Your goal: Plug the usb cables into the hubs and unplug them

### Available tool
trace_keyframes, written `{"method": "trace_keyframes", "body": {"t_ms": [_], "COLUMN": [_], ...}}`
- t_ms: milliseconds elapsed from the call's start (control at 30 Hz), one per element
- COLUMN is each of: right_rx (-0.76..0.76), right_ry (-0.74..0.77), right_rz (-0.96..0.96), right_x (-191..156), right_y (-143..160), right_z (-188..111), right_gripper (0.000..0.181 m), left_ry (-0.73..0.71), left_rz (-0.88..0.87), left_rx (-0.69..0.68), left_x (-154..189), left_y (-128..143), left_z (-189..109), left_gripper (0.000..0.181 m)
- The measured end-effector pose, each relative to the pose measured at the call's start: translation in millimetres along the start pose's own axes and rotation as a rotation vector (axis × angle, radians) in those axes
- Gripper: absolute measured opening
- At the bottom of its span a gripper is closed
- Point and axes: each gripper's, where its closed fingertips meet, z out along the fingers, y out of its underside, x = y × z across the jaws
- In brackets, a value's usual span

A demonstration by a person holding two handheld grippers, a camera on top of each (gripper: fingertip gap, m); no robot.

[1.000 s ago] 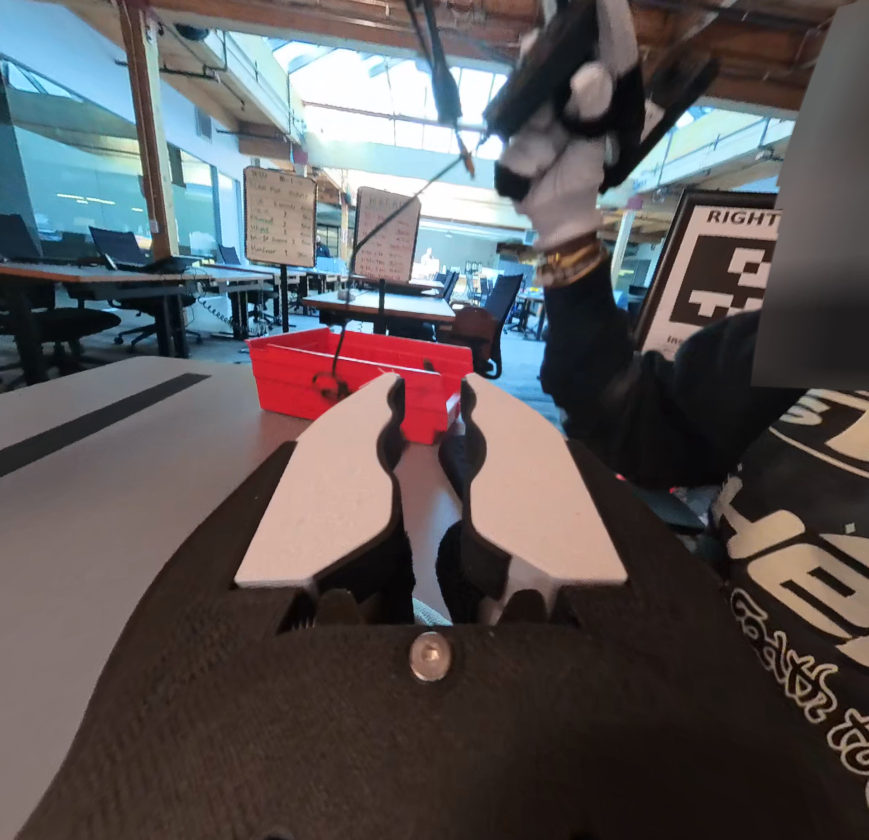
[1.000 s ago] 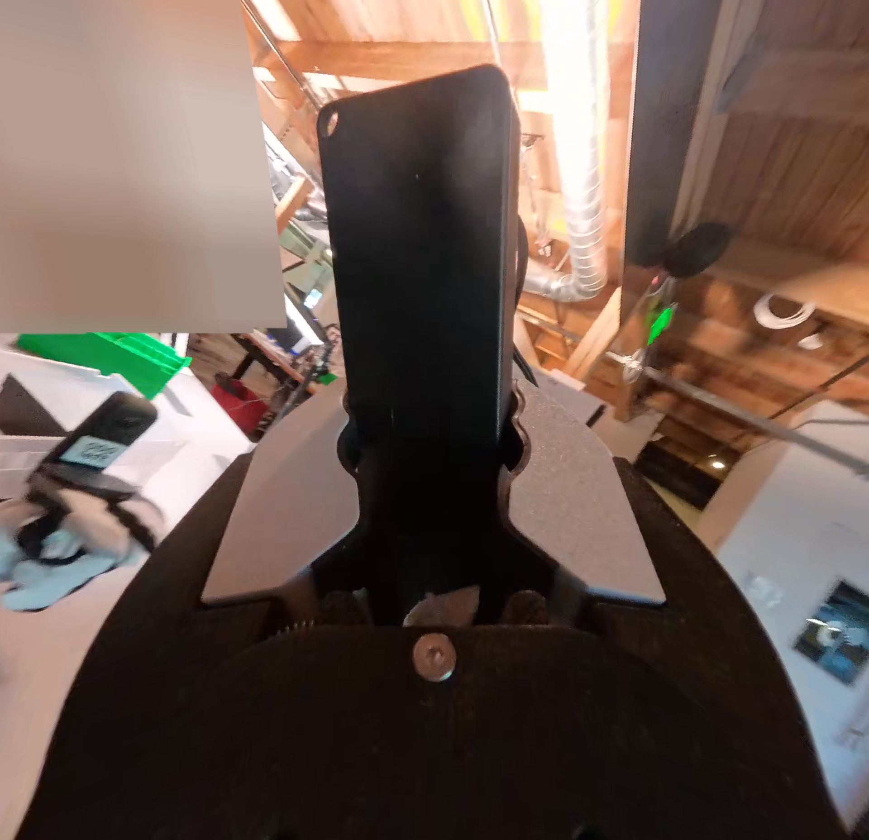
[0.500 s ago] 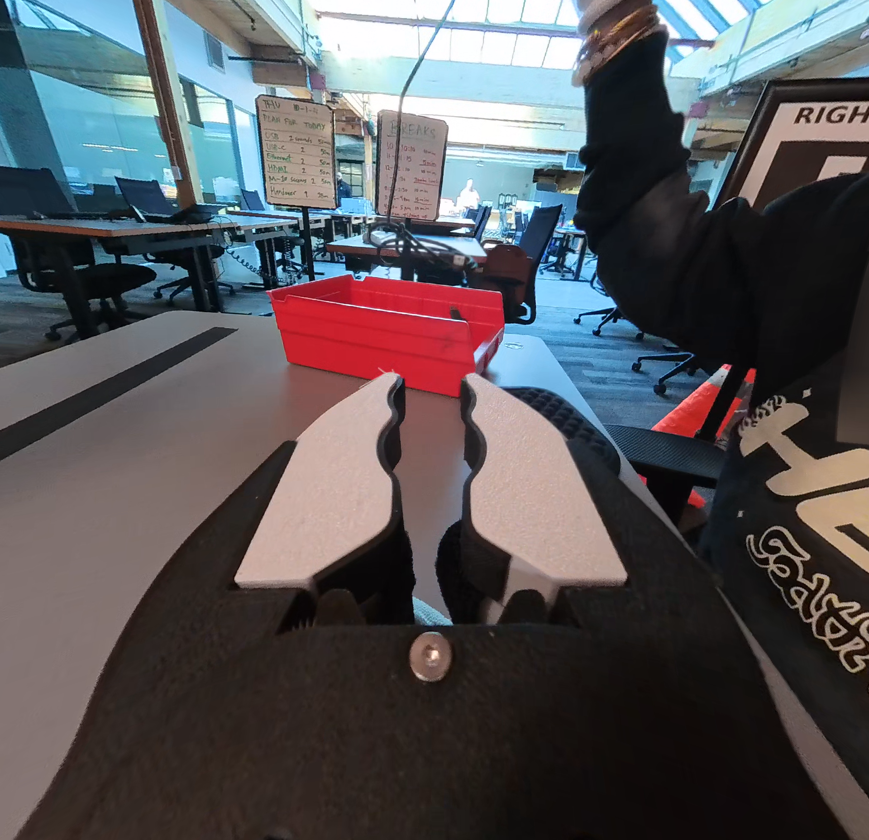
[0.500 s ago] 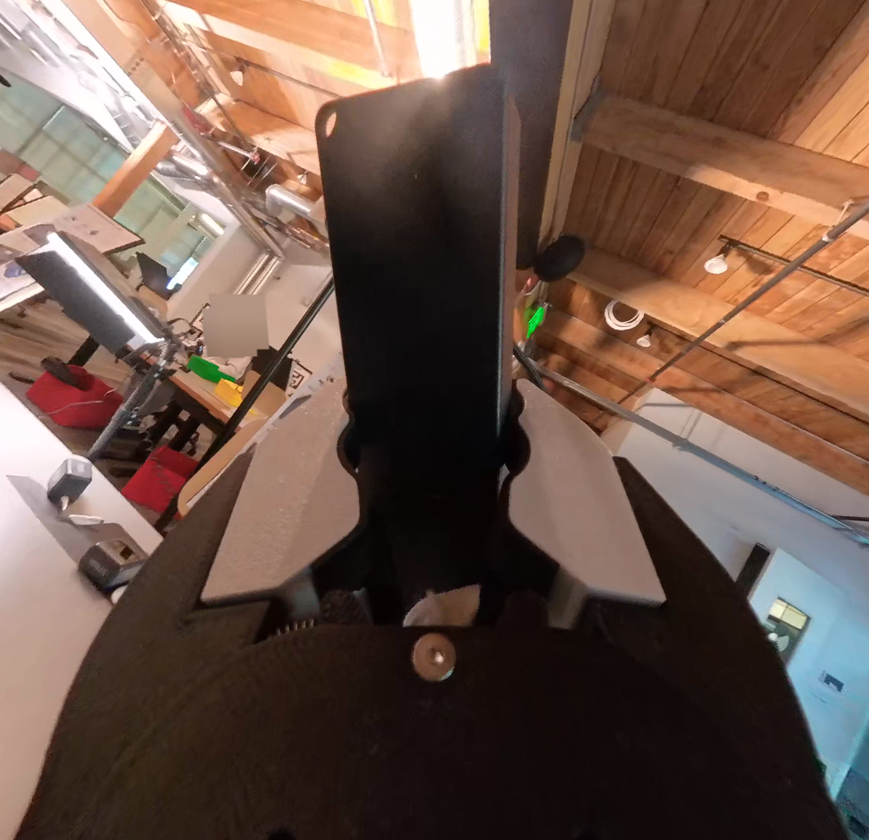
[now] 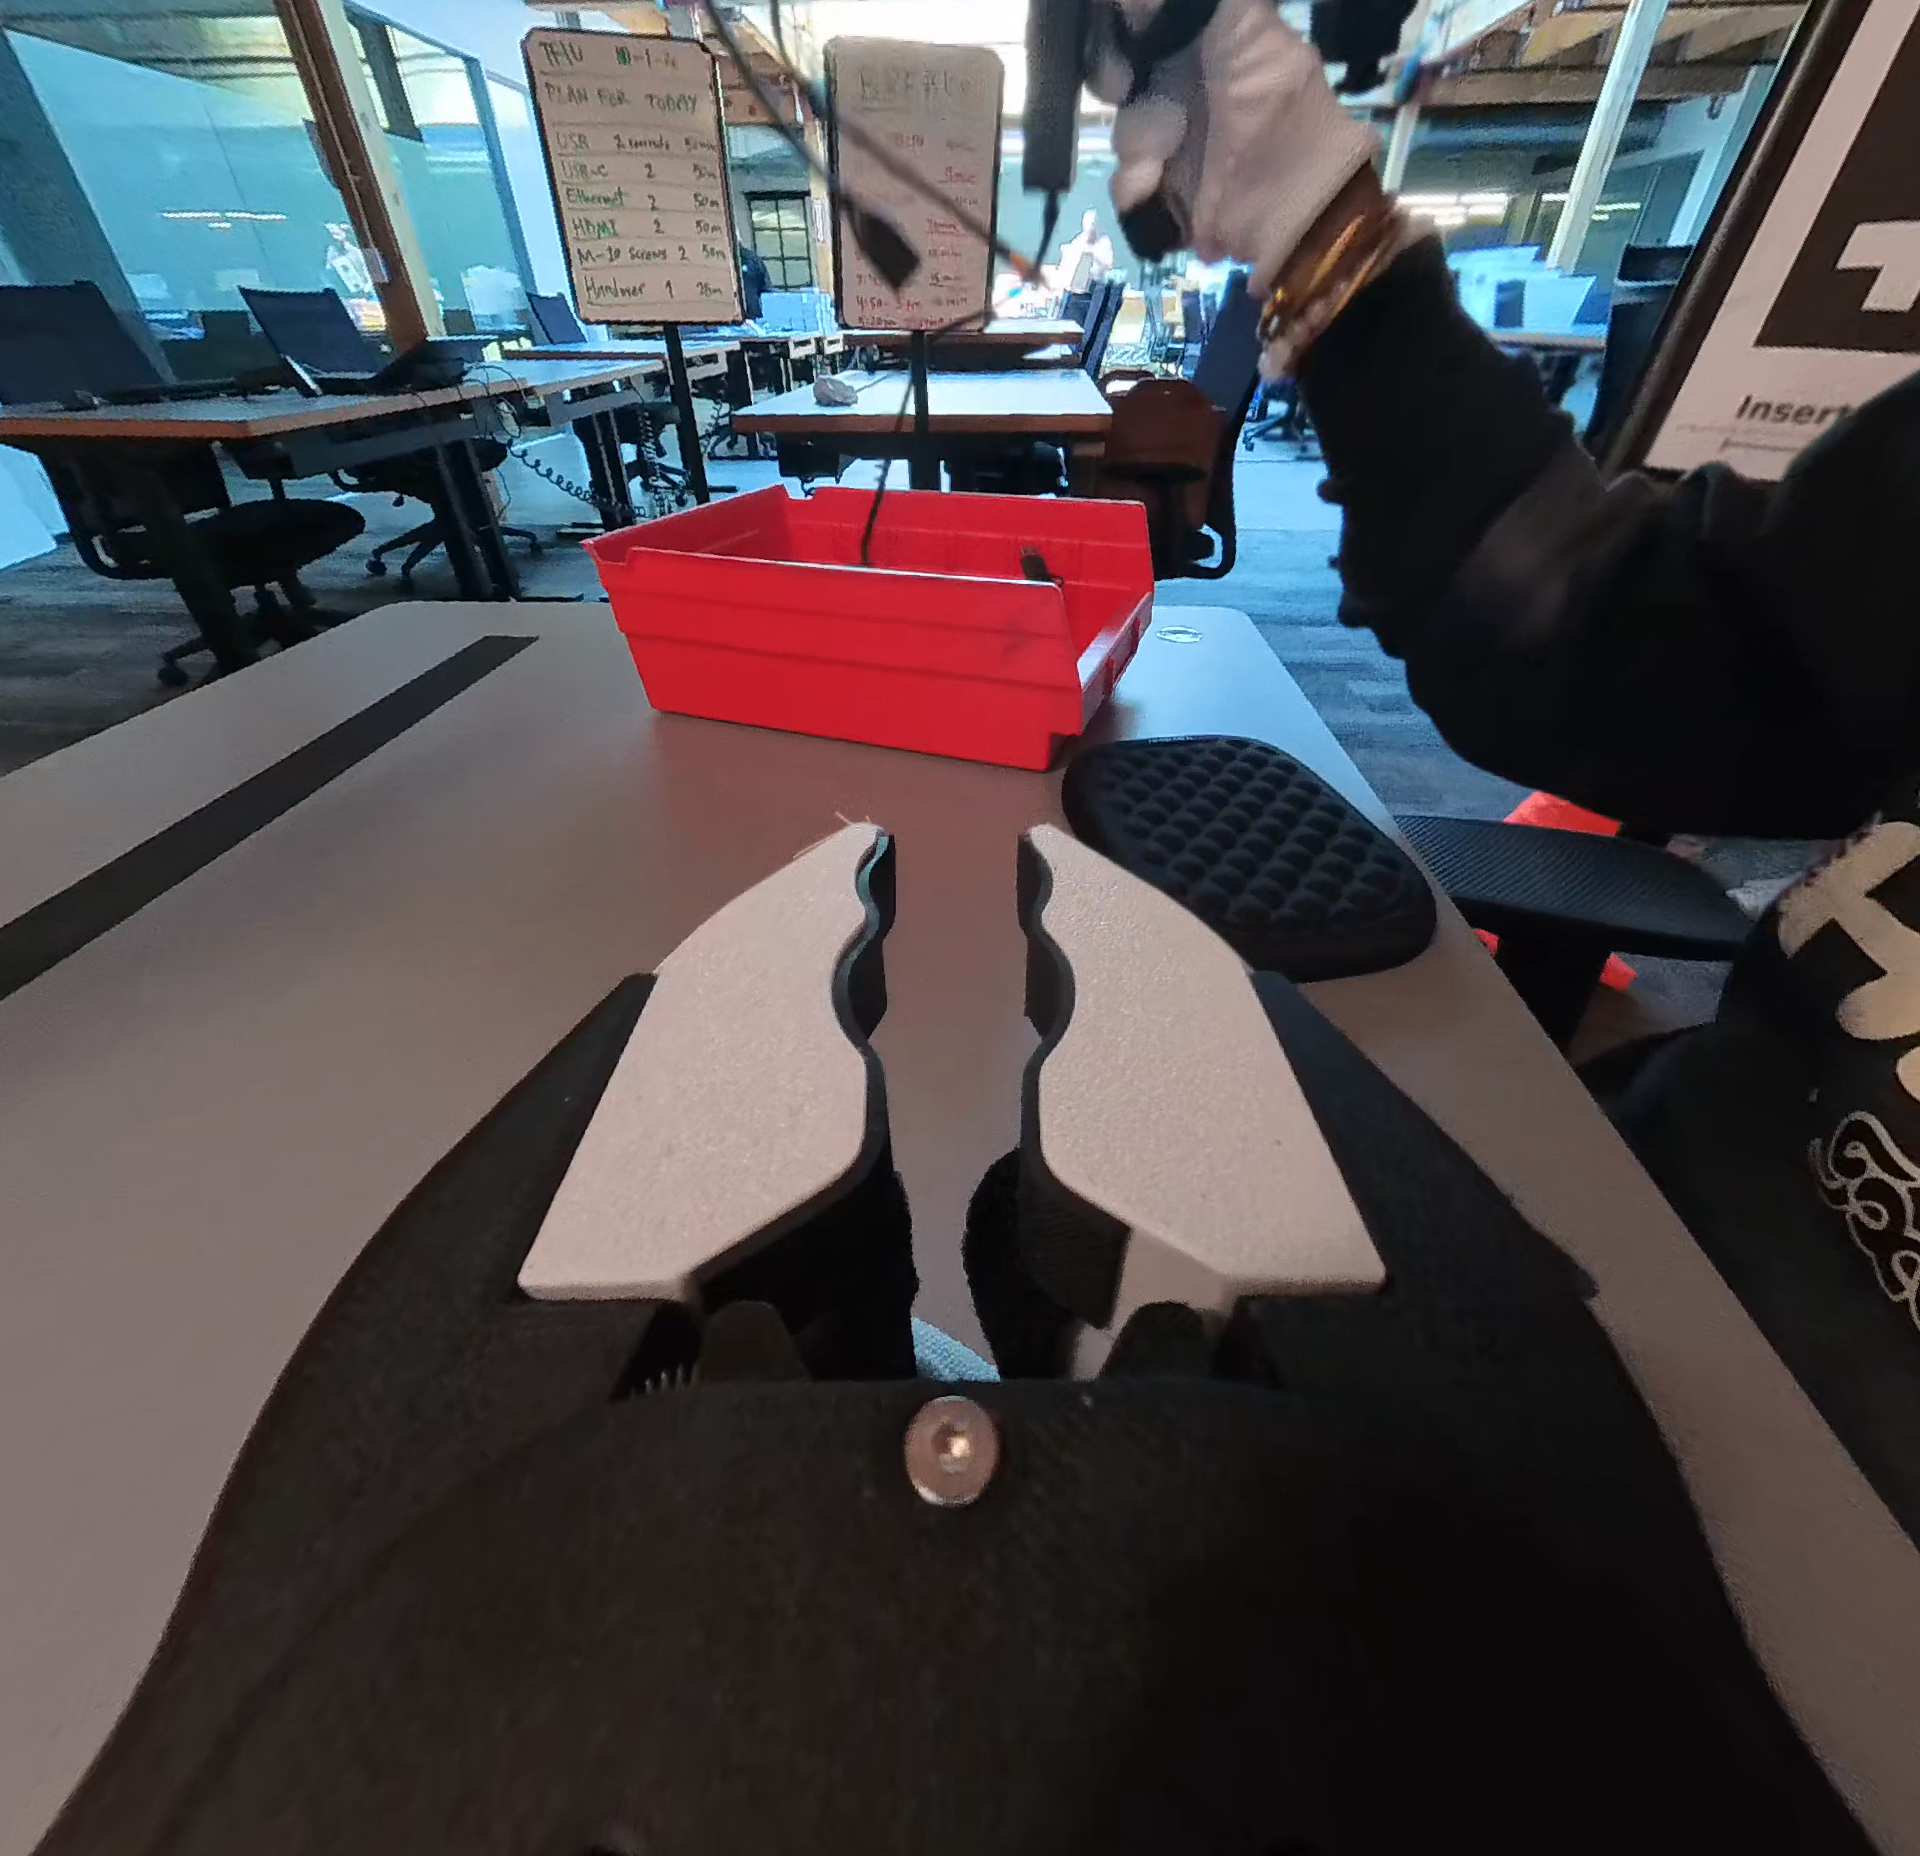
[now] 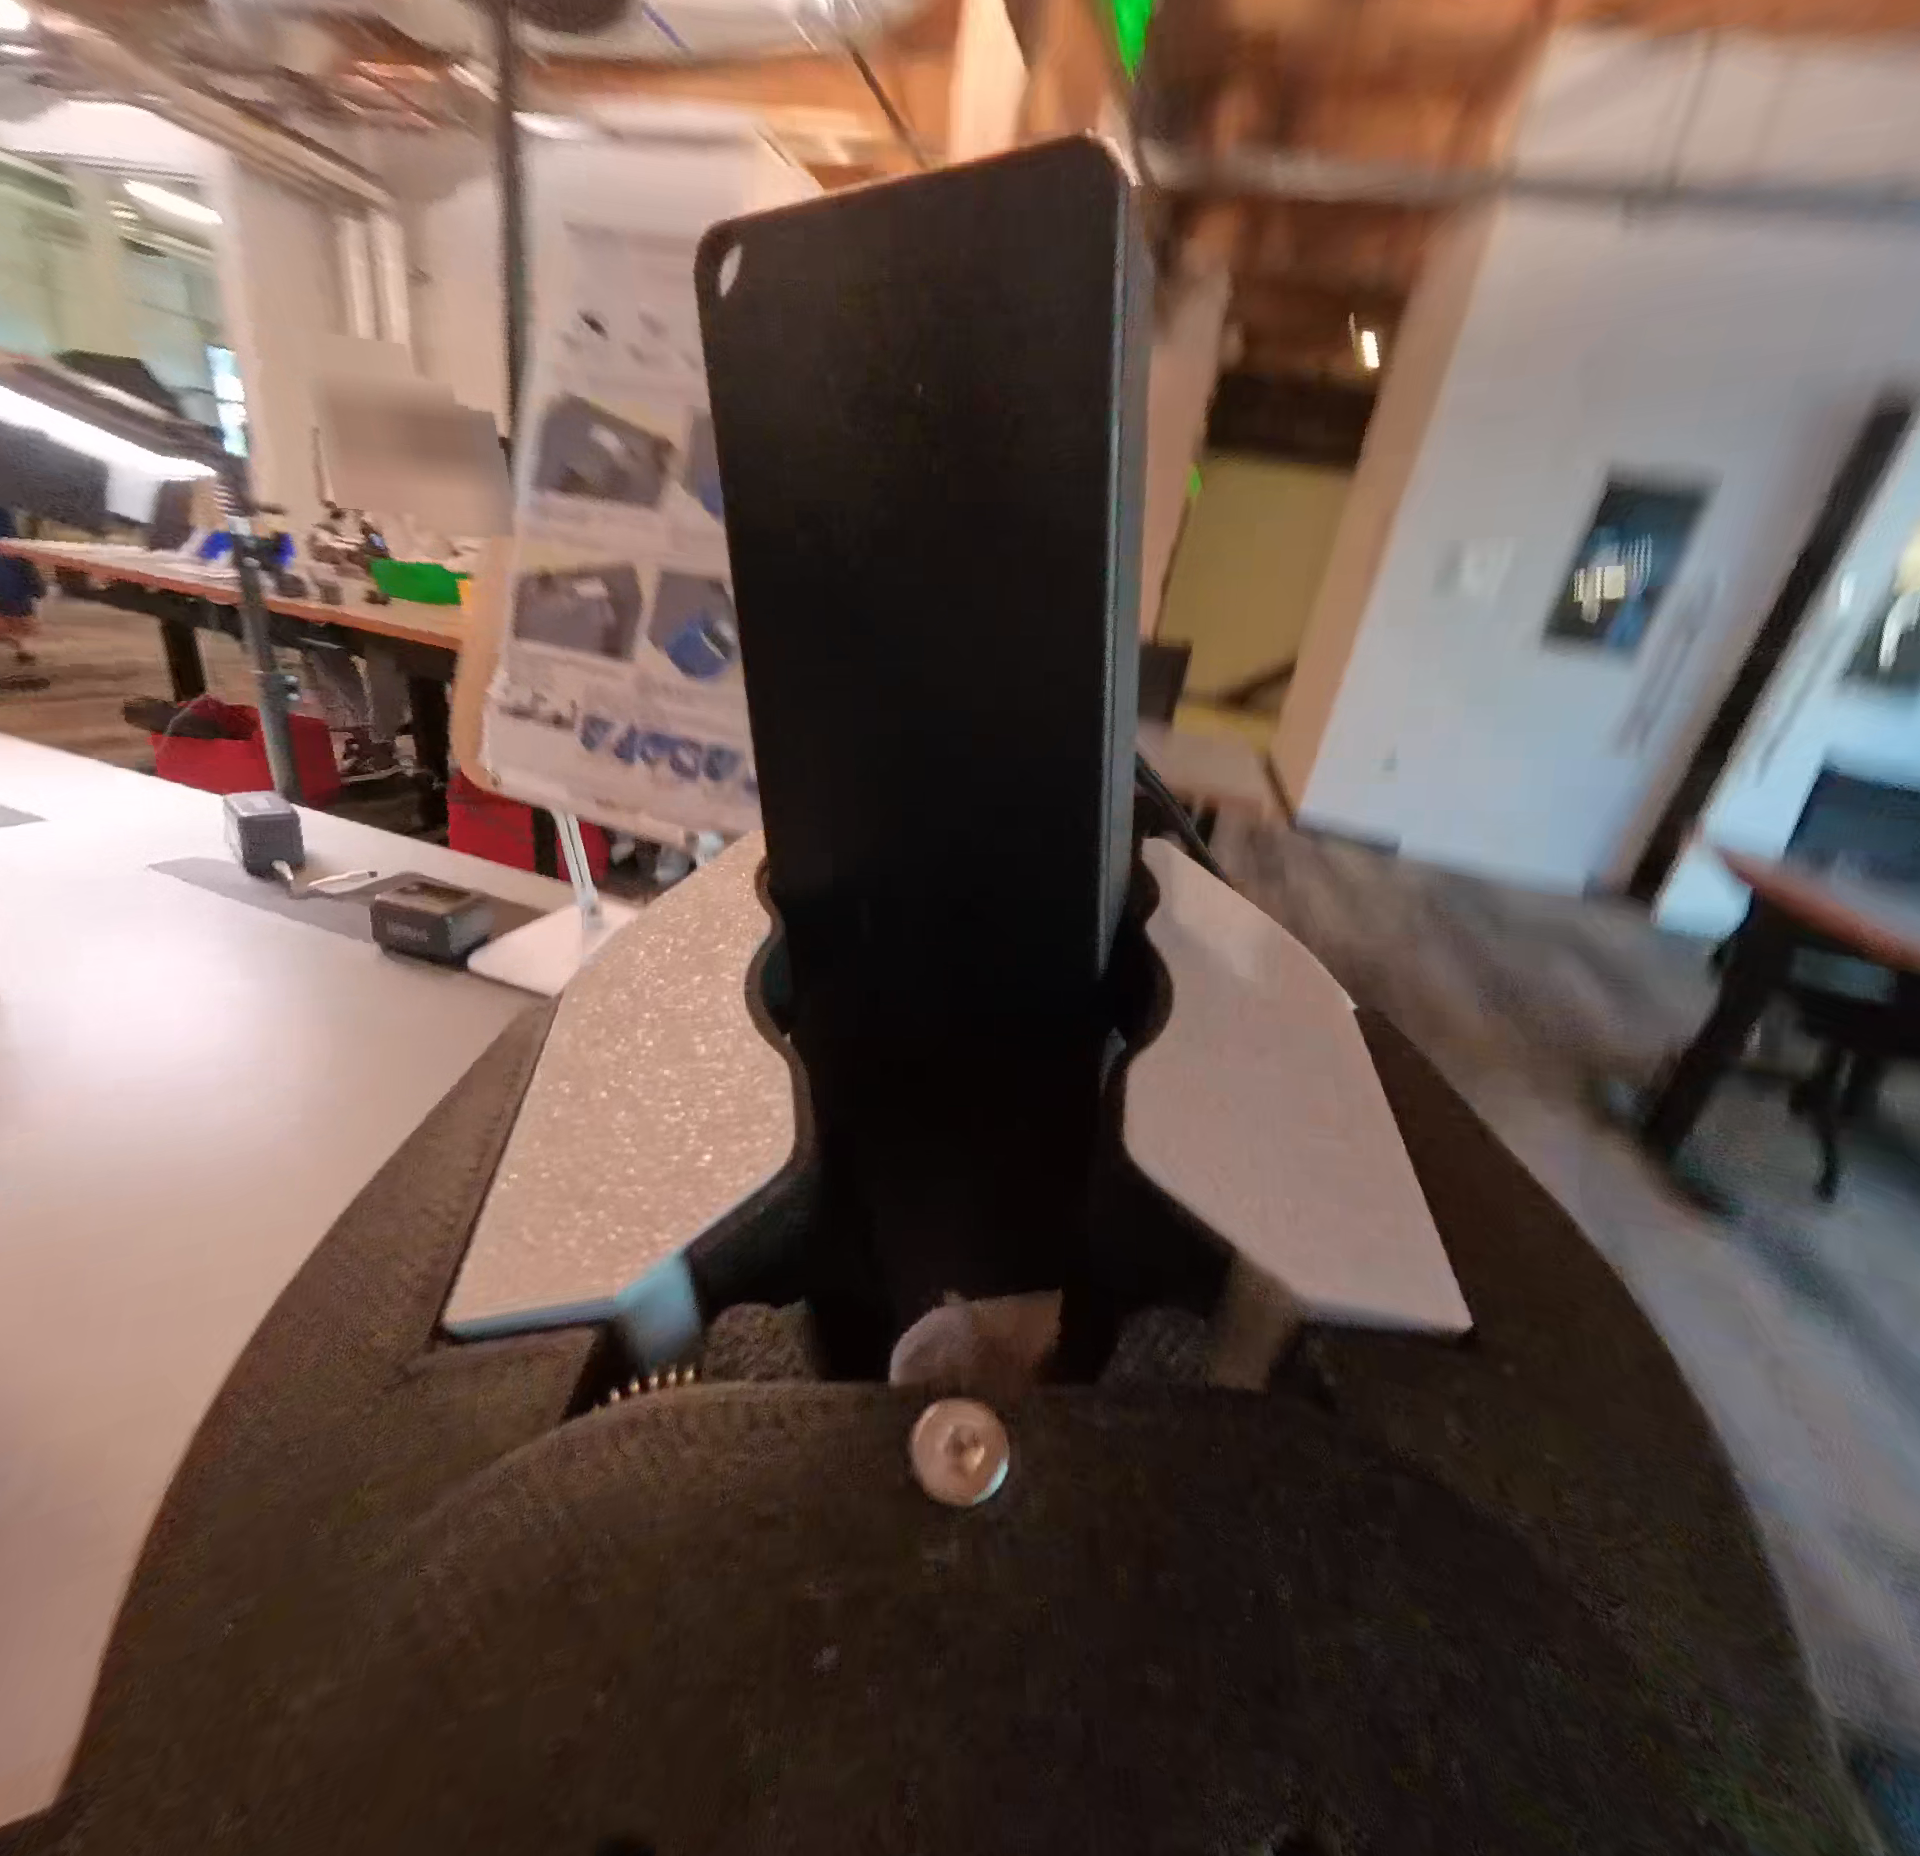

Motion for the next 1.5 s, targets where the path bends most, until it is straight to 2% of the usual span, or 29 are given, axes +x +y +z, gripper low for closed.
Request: {"method": "trace_keyframes", "body": {"t_ms": [100,200,333,400,533,667,733,833,900,1000,1067,1133,1200,1267,1300,1333,1400,1500], "right_rx": [-0.17,-0.373,-0.702,-0.792,-0.888,-0.868,-0.745,-0.434,-0.189,0.123,0.271,0.331,0.337,0.331,0.294,0.251,0.268,0.274], "right_ry": [0.074,0.087,0.113,0.099,0.077,0.067,0.05,0.077,0.072,-0.059,-0.174,-0.297,-0.383,-0.453,-0.495,-0.515,-0.489,-0.502], "right_rz": [0.186,0.346,0.373,0.38,0.372,0.339,0.329,0.251,0.17,0.106,0.105,0.076,0.061,0.07,0.058,0.02,-0.075,-0.054], "right_x": [19,22,19,14,2,-1,-6,-14,-32,-92,-141,-190,-231,-261,-272,-277,-277,-277], "right_y": [68,139,227,255,288,288,268,207,156,95,77,81,102,124,129,133,136,136], "right_z": [-7,-8,-8,-6,-3,0,9,20,20,9,1,-1,2,9,10,10,9,9], "right_gripper": [0.061,0.061,0.062,0.062,0.061,0.062,0.071,0.088,0.09,0.089,0.081,0.081,0.08,0.077,0.085,0.086,0.085,0.087], "left_ry": [0.001,0.0,0.002,0.001,-0.005,-0.007,-0.011,-0.034,-0.05,-0.082,-0.094,-0.097,-0.104,-0.106,-0.105,-0.106,-0.124,-0.25], "left_rz": [0.012,0.025,0.032,0.034,0.031,0.046,0.058,0.083,0.1,0.128,0.14,0.165,0.205,0.235,0.242,0.248,0.269,0.307], "left_rx": [-0.02,-0.043,-0.053,-0.049,-0.054,-0.058,-0.06,-0.042,-0.023,0.002,0.021,0.043,0.064,0.079,0.086,0.09,0.079,0.044], "left_x": [1,2,2,2,0,2,2,0,-1,-5,-6,-3,0,5,7,9,10,7], "left_y": [3,7,9,9,10,9,9,5,2,-3,-7,-15,-23,-30,-33,-35,-37,-49], "left_z": [1,3,4,4,4,5,5,4,3,2,0,-2,-3,-5,-6,-6,-9,-28], "left_gripper": [0.022,0.022,0.022,0.022,0.022,0.022,0.022,0.024,0.025,0.028,0.031,0.032,0.032,0.032,0.032,0.032,0.032,0.039]}}
